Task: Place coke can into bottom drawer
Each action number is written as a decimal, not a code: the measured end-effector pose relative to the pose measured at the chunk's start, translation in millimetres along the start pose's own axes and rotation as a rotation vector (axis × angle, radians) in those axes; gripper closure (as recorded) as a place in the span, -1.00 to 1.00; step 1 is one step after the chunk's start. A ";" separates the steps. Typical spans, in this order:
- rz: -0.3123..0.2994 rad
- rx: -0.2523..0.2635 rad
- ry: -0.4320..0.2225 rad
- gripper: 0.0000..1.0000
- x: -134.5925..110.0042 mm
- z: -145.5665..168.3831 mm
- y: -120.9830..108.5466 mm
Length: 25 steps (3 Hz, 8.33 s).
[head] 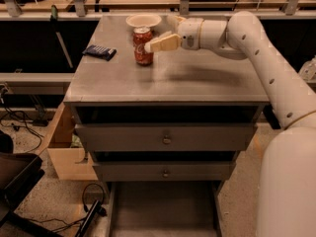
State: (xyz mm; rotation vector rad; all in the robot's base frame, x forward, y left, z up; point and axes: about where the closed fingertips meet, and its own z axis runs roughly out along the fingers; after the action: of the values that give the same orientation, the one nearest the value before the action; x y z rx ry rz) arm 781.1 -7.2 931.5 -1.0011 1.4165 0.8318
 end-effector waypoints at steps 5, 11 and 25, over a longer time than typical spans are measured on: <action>0.018 -0.063 0.015 0.30 31.5 56.6 29.3; -0.161 -0.121 -0.029 1.00 -65.4 -94.5 181.3; 0.122 -0.439 -0.138 1.00 482.0 -152.7 322.5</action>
Offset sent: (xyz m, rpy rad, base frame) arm -0.0089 0.0546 -0.0417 -0.0230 0.0370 0.0462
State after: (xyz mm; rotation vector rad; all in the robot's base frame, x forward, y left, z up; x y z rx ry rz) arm 433.7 -76.2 447.5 -1.1663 1.2093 1.3151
